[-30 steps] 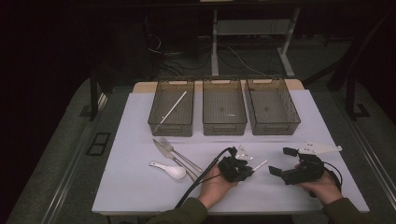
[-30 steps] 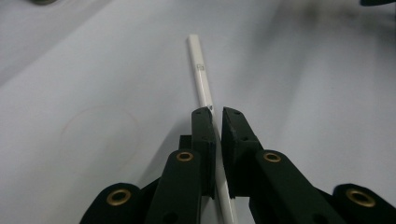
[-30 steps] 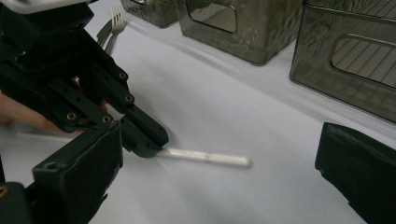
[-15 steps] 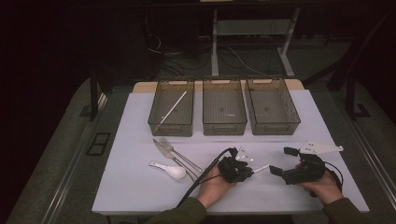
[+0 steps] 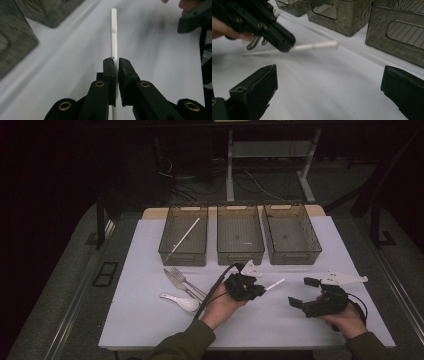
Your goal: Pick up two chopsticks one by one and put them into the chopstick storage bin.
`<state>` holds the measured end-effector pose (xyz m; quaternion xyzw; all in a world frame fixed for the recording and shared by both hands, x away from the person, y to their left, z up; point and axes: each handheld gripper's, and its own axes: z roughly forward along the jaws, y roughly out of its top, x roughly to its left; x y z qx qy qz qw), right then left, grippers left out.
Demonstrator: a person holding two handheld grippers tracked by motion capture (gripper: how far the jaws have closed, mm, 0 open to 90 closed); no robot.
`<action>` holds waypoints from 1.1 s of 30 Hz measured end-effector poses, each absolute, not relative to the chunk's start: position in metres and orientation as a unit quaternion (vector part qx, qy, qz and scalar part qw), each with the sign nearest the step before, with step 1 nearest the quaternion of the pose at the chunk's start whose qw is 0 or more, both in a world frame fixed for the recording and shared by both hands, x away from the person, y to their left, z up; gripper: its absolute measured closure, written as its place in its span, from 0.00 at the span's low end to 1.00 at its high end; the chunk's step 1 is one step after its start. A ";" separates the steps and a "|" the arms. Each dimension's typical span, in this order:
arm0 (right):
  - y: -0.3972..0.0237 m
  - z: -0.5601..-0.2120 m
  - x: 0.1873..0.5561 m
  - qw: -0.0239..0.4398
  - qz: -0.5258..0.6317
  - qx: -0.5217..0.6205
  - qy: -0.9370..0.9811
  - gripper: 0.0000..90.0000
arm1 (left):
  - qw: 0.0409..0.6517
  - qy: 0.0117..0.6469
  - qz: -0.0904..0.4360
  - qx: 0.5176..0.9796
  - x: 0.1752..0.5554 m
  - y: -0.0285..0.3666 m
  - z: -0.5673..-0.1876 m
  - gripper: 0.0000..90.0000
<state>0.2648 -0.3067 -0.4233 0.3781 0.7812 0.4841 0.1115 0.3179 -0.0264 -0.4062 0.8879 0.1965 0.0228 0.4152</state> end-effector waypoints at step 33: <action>-0.306 -0.424 0.265 0.108 0.481 0.378 0.784 0.01 | 0.521 0.254 0.067 0.812 0.363 0.044 -0.330 0.94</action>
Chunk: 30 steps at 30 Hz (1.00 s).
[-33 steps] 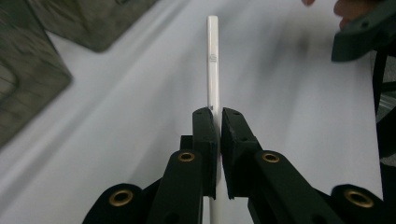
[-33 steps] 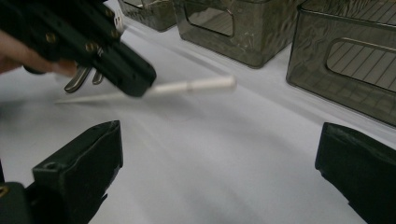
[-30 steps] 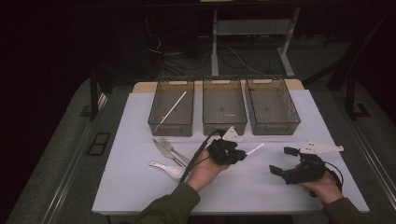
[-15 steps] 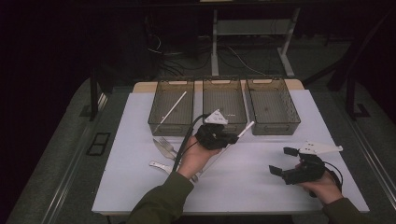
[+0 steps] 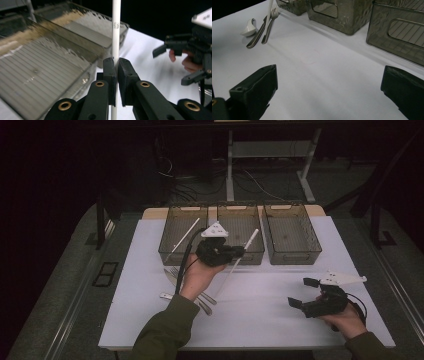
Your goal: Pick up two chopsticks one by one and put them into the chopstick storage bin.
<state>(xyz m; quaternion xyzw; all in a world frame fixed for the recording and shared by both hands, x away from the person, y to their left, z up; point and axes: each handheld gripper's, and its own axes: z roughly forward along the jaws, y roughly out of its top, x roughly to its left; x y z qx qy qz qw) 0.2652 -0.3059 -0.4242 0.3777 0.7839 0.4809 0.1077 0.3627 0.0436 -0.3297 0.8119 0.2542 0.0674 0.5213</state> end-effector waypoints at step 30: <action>-0.308 -0.425 0.266 0.105 0.483 0.379 0.783 0.01 | 0.406 0.352 0.196 0.820 0.485 0.141 -0.307 0.94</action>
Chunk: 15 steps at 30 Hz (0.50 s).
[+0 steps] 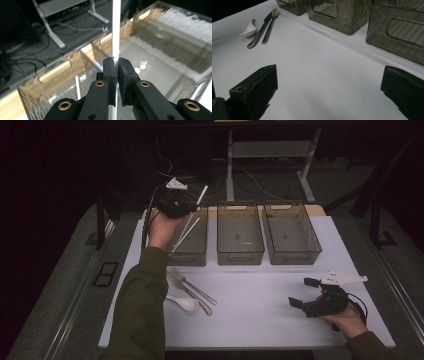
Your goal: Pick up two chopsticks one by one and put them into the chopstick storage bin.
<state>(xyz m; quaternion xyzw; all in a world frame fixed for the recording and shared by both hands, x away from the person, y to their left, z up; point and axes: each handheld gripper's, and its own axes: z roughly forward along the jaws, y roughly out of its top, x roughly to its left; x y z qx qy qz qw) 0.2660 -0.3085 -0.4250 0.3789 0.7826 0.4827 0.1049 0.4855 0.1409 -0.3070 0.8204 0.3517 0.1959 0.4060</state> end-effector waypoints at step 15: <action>-0.308 -0.426 0.266 0.103 0.481 0.379 0.784 0.01 | 0.372 0.391 0.178 0.823 0.498 0.150 -0.358 0.93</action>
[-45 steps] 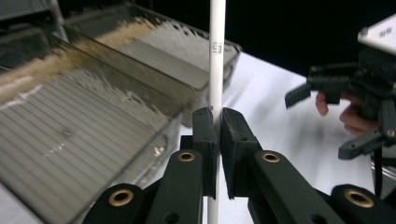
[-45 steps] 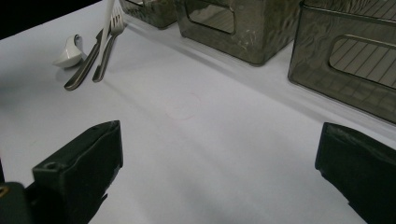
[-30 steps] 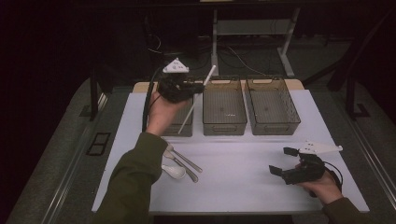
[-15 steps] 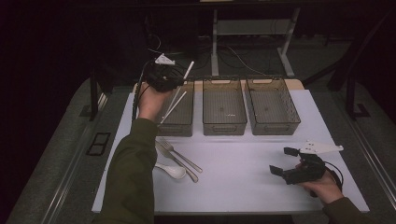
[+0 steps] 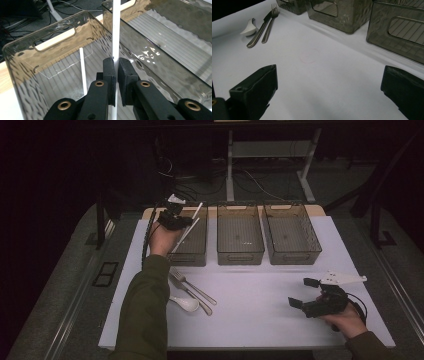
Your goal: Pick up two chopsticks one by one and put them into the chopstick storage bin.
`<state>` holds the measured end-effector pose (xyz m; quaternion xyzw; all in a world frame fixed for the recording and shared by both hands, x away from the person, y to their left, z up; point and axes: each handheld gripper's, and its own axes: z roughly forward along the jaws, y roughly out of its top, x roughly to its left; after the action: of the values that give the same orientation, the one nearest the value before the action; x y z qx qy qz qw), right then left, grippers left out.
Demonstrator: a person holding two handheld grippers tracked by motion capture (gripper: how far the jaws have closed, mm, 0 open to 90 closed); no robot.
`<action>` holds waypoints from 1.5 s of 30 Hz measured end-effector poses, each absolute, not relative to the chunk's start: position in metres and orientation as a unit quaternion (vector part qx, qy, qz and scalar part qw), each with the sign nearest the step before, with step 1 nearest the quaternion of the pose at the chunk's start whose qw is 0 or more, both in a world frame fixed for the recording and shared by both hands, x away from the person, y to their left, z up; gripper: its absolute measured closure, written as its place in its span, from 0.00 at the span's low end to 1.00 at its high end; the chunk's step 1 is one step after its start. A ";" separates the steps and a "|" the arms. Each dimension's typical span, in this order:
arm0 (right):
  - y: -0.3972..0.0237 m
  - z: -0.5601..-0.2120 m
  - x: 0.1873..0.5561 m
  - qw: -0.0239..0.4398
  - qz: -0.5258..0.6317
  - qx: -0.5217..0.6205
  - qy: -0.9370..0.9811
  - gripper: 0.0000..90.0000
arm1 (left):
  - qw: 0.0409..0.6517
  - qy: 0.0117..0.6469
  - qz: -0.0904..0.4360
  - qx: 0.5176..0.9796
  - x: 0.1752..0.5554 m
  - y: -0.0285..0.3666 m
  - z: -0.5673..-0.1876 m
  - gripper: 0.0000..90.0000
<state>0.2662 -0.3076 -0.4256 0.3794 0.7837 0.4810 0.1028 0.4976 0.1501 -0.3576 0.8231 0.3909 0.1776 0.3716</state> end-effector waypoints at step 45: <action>-0.306 -0.425 0.264 0.102 0.479 0.380 0.785 0.01 | 0.482 0.311 0.120 0.810 0.373 0.138 -0.348 0.39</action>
<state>0.2643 -0.3063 -0.4251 0.3800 0.7845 0.4792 0.1024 0.3733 0.1376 -0.3481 0.8104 0.3114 0.1205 0.4815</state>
